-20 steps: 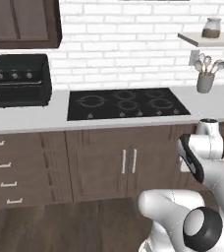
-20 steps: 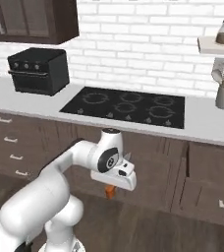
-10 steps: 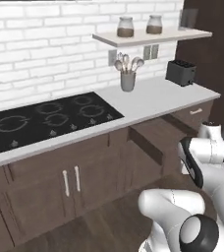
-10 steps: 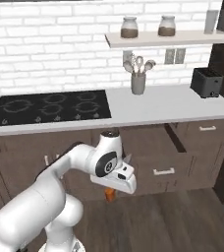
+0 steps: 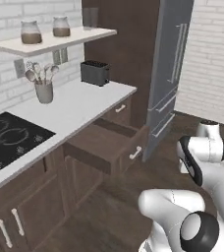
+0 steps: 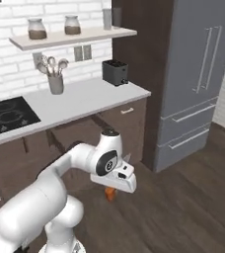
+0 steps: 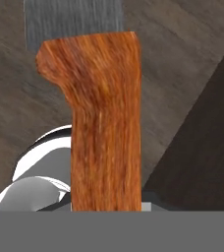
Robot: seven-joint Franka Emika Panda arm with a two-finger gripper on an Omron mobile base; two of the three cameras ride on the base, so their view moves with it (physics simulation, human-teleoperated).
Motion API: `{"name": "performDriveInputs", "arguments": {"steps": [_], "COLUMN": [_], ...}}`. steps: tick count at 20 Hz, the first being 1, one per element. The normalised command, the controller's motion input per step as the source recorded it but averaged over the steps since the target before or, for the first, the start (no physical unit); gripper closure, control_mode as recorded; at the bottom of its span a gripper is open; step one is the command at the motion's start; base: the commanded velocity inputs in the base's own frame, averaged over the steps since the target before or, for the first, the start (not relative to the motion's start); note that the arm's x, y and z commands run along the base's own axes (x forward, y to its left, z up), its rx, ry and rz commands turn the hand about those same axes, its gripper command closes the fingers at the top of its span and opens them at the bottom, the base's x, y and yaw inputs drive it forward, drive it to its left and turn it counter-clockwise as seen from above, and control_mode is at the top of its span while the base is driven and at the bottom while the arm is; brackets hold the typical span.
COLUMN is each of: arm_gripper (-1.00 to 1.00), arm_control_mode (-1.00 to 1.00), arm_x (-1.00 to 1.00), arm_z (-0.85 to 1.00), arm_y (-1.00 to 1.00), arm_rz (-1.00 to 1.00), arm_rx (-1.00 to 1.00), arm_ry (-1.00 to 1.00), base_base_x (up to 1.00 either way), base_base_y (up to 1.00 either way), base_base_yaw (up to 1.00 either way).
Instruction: Pick up the knife from the drawer and place it on the cutting board. Then place the meat from the plate to the cutting board.
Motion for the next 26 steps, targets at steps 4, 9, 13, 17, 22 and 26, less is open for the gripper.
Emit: {"name": "performDriveInputs", "arguments": {"steps": [4, 9, 13, 17, 22, 26], "arm_gripper": [1.0, 1.0, 1.0, 1.0, 1.0, 1.0], "arm_control_mode": [1.0, 1.0, 1.0, 1.0, 1.0, 1.0], "arm_x": [0.0, 0.0, 0.0, 0.0, 0.0, 0.0], "arm_z": [0.0, 0.0, 0.0, 0.0, 0.0, 0.0], "arm_y": [0.0, 0.0, 0.0, 0.0, 0.0, 0.0], "arm_rz": [0.0, 0.0, 0.0, 0.0, 0.0, 0.0], "arm_rx": [0.0, 0.0, 0.0, 0.0, 0.0, 0.0], "arm_ry": [0.0, 0.0, 0.0, 0.0, 0.0, 0.0], "base_base_x": [0.19, 0.3, 0.36, 0.14, 0.0, 0.05], "base_base_y": [0.0, 0.0, 0.03, 0.21, 0.32, 0.36], "base_base_yaw": [-0.82, -0.83, -0.77, -0.75, -0.79, -0.79]}}
